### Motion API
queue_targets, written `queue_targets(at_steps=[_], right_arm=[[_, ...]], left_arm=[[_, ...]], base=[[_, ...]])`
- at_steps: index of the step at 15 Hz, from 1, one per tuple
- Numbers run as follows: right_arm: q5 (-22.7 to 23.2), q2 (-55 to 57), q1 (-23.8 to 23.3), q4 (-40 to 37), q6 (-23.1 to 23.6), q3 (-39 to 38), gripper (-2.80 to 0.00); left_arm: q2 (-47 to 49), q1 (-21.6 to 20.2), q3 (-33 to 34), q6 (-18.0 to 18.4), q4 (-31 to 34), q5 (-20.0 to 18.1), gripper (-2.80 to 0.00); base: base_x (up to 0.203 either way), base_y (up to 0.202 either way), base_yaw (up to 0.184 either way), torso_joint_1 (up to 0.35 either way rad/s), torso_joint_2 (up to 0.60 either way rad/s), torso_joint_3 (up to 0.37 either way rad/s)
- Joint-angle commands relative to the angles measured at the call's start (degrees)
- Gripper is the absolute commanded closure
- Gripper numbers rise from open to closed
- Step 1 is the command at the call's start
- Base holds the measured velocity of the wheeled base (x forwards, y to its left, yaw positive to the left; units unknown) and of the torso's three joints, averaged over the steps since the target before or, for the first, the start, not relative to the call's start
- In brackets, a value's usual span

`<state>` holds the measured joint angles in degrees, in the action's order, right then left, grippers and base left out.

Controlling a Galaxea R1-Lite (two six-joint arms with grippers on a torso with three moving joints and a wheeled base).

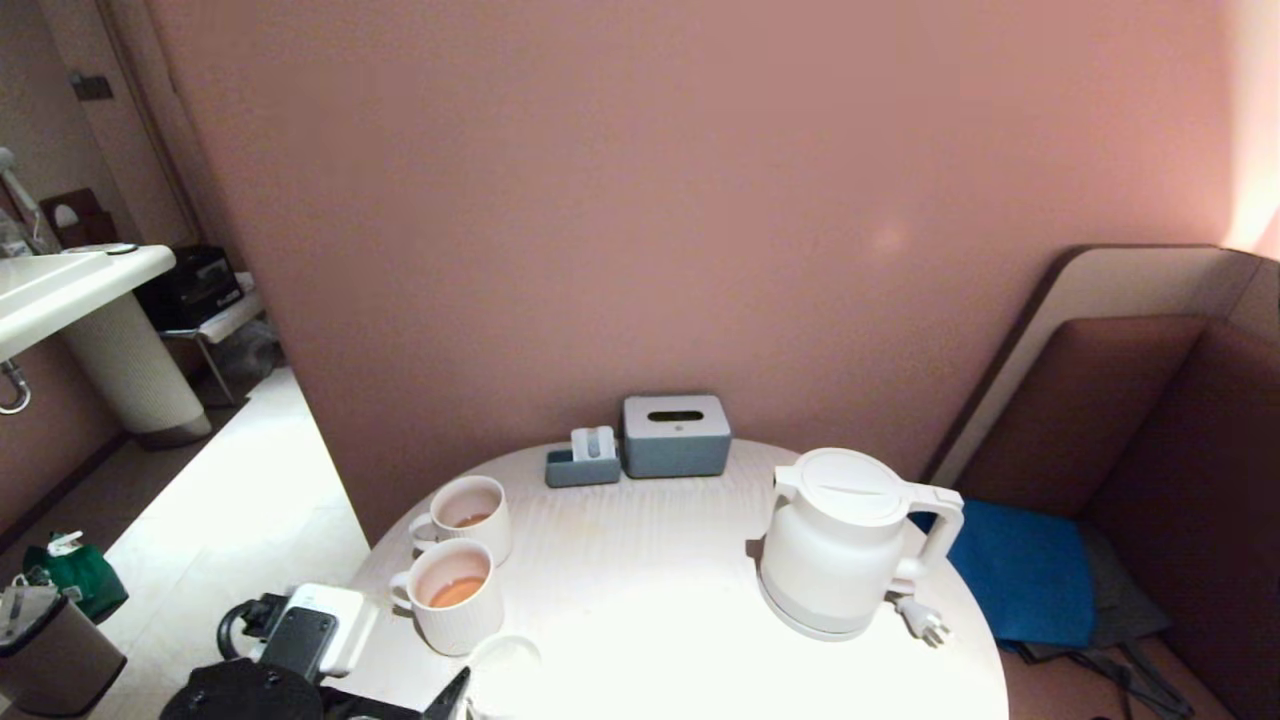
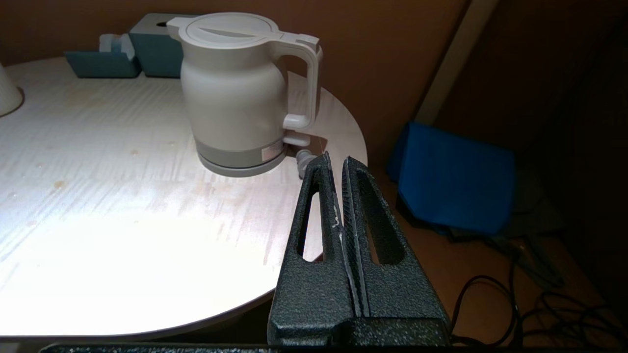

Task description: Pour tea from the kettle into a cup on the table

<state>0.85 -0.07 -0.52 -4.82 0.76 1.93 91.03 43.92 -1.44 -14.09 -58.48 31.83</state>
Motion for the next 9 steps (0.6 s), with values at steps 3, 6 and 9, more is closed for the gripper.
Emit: queue_targets(at_steps=[3,6,9], right_arm=[[0.03,0.07,0.00,-0.02,0.04,0.01,0.00],[0.03,0.07,0.00,-0.02,0.04,0.01,0.00],[0.03,0.07,0.00,-0.02,0.04,0.01,0.00]], left_arm=[[-19.58,-1.08,-4.21,2.87,19.99,3.45,0.00],[-33.79,-1.22,-9.57,4.54,38.61,4.50,0.00],[-47.82,-1.31,-20.01,5.32,61.33,5.10,0.00]], base=[[0.000,0.000,0.000,0.000,0.00,0.000],[0.000,0.000,0.000,0.000,0.00,0.000],[0.000,0.000,0.000,0.000,0.00,0.000]])
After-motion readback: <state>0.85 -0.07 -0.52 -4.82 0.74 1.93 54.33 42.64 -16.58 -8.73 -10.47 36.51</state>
